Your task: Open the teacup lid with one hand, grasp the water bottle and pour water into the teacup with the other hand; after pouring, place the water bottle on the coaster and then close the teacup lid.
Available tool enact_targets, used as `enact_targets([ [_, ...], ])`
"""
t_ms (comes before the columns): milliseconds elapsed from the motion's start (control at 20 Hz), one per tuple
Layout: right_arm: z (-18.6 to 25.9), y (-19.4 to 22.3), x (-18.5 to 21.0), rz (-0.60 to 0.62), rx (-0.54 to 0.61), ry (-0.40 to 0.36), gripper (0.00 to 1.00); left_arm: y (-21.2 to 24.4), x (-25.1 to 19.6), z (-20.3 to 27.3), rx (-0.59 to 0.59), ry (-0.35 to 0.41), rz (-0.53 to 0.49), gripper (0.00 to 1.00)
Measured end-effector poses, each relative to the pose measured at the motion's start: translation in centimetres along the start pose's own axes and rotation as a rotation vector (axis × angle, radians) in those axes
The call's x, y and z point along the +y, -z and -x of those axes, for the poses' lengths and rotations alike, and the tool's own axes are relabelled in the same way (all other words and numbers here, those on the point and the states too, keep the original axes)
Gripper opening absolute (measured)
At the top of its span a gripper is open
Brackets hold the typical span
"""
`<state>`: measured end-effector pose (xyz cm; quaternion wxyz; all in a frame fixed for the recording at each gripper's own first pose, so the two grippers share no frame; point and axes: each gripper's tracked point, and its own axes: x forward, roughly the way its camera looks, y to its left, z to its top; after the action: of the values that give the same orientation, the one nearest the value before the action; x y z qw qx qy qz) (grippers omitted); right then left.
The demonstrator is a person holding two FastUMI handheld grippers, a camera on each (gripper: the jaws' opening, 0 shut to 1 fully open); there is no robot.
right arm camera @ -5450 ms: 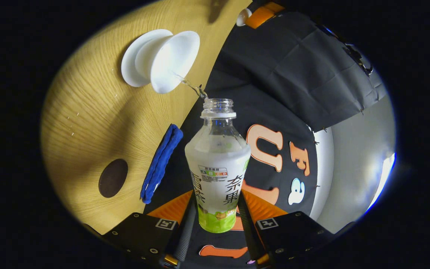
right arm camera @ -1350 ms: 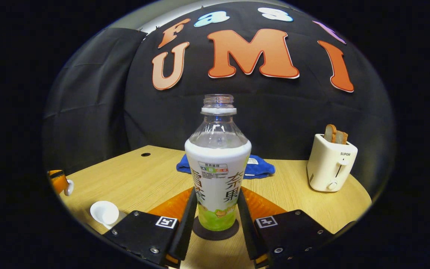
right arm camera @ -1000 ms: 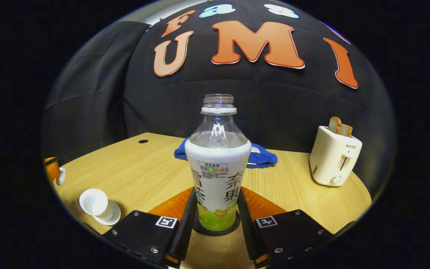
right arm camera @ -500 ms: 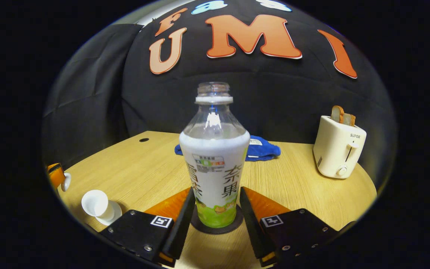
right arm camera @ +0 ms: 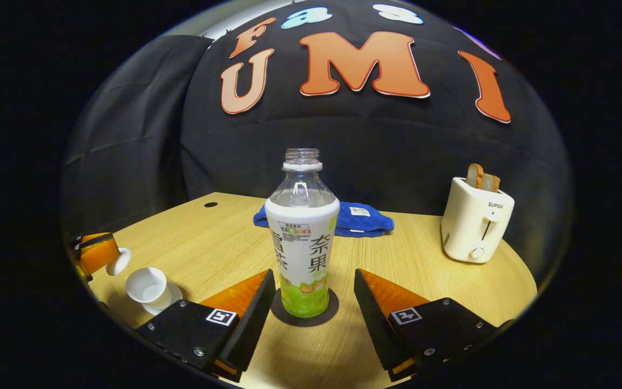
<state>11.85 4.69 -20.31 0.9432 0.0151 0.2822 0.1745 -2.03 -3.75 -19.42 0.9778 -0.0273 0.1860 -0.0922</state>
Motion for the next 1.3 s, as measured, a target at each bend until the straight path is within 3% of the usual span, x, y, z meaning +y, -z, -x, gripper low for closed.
enact_targets([
  [550,5.3,-1.5,-0.4,-0.003,-0.107,-0.011,0.91,2.9,-3.2,-2.2,0.064,0.076,-0.038,0.31],
  [750,6.4,-1.3,-1.4,-0.005,-0.119,0.004,0.92,3.9,-3.1,-2.6,0.091,0.073,-0.047,0.28],
  [1300,8.1,-0.4,-3.7,-0.011,-0.119,0.060,0.92,4.2,-3.0,-2.7,0.106,0.065,-0.119,0.36],
])
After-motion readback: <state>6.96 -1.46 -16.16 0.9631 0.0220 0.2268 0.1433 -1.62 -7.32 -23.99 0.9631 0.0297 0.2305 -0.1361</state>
